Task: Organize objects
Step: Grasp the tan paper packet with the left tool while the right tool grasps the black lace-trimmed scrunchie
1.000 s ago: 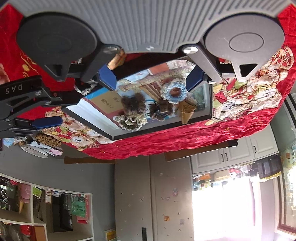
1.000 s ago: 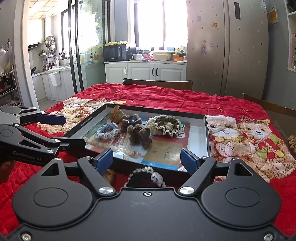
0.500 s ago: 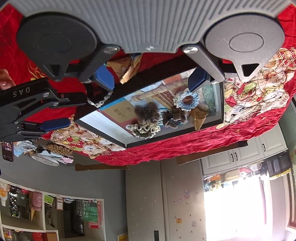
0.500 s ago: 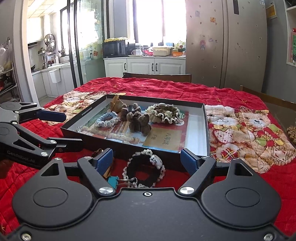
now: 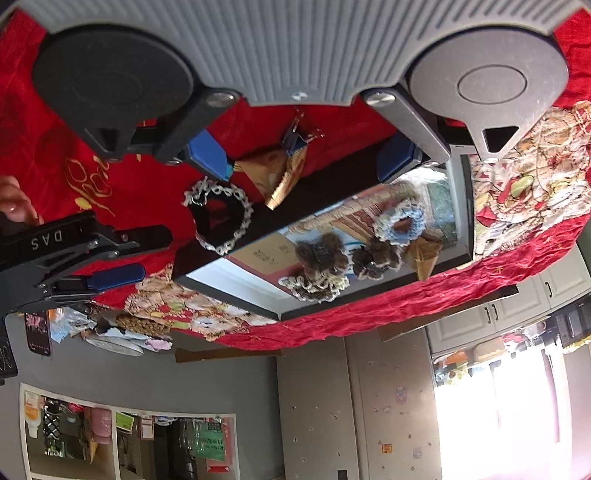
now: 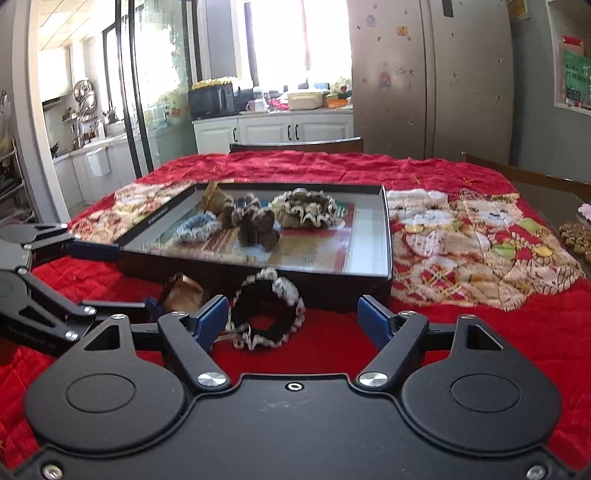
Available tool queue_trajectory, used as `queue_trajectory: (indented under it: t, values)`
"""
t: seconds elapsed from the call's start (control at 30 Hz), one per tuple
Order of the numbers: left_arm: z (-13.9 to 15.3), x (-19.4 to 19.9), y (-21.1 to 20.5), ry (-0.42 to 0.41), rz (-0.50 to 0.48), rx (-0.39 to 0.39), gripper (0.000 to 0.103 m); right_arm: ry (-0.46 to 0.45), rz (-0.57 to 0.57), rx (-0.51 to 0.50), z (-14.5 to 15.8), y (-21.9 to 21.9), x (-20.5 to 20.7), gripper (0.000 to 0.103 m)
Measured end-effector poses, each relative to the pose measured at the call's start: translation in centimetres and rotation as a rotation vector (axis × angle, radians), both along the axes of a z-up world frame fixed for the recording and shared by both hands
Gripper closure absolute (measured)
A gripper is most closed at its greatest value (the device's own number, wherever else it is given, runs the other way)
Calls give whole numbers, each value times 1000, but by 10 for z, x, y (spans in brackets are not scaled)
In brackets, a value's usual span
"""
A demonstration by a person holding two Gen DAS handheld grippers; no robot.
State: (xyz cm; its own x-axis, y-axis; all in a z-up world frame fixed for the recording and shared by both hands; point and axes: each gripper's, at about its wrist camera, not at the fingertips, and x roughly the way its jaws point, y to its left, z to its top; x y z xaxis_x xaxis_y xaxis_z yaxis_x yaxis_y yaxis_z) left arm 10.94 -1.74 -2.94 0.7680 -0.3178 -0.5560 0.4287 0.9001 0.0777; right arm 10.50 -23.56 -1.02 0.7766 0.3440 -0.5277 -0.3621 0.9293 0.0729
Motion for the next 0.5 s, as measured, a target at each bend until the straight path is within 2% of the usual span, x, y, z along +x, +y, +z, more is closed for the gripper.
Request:
queue_trajectory:
  t: [0.23,0.5]
  values:
    - [-13,11,-8,24,31,-17,10,34,28,-20,-19,7,1,34]
    - [-15,24,-13,31,87,-65,10,28,9,4,-20,20,19,46]
